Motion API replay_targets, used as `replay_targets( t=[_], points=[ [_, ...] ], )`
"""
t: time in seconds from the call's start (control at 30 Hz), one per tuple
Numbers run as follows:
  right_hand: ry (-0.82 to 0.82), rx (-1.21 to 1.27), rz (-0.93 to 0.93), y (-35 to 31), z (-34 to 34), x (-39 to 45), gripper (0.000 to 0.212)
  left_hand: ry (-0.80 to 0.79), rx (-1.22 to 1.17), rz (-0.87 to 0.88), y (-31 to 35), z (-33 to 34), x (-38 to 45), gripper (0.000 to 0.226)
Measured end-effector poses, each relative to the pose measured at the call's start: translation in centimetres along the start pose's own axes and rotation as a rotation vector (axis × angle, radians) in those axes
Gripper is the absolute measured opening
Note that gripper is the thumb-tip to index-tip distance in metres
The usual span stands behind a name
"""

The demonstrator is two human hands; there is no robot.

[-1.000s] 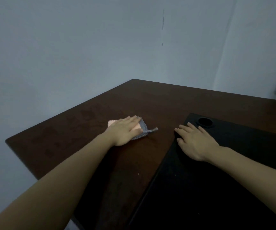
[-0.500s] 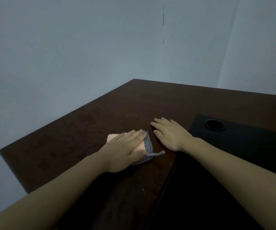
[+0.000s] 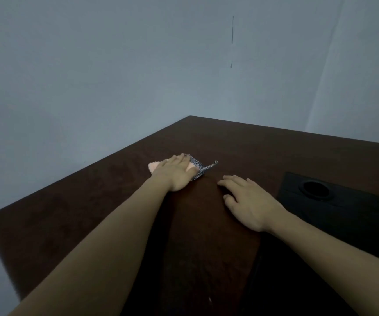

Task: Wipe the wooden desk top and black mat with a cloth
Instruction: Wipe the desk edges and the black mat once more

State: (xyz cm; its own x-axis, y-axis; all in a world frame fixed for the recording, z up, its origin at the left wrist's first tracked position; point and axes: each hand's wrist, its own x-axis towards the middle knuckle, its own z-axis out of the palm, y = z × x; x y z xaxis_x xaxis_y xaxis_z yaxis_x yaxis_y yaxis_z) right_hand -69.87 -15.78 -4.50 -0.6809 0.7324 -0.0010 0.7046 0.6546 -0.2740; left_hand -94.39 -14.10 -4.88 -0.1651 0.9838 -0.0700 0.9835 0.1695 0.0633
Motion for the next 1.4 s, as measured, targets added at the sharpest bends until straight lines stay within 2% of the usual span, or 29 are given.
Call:
replay_targets(
  t=[0.23, 0.33, 0.43, 0.6, 0.73, 0.83, 1.03, 1.13, 1.23, 1.4],
  points=[
    [0.001, -0.012, 0.008, 0.1, 0.1, -0.1, 0.051, -0.035, 0.013, 0.318, 0.2, 0.3, -8.8, 0.07],
    [0.005, -0.02, 0.016, 0.1, 0.2, 0.0, 0.051, -0.056, 0.022, 0.364, -0.6, 0.2, -9.0, 0.073],
    [-0.004, -0.013, 0.022, 0.2, 0.2, 0.1, 0.051, -0.075, 0.05, 0.289, -1.3, -0.8, -5.6, 0.073],
    [-0.004, -0.02, 0.021, 0.3, 0.1, 0.2, 0.051, -0.009, 0.034, 0.043, -4.9, -1.0, 3.0, 0.071],
    [-0.016, -0.02, 0.02, 0.0, -0.1, 0.2, 0.052, 0.01, 0.016, -0.133, -5.9, -1.2, 6.6, 0.071],
    [-0.02, -0.01, 0.018, -0.1, -0.1, 0.0, 0.052, 0.01, 0.024, -0.099, -5.7, -1.1, 6.7, 0.071],
    [-0.032, -0.029, 0.014, -0.1, 0.0, 0.1, 0.053, -0.037, 0.051, 0.237, -4.8, -0.7, 0.8, 0.069],
    [-0.038, -0.037, 0.022, -0.1, 0.0, 0.3, 0.053, -0.067, 0.026, 0.3, -5.5, -0.7, 0.2, 0.067],
    [-0.052, -0.059, 0.024, -0.1, 0.0, 0.4, 0.054, -0.071, -0.011, 0.258, -5.9, -1.3, 2.8, 0.067],
    [-0.072, -0.074, 0.023, 0.2, 0.1, 0.4, 0.053, 0.009, -0.007, -0.02, -9.5, -1.3, 11.0, 0.071]
  ],
)
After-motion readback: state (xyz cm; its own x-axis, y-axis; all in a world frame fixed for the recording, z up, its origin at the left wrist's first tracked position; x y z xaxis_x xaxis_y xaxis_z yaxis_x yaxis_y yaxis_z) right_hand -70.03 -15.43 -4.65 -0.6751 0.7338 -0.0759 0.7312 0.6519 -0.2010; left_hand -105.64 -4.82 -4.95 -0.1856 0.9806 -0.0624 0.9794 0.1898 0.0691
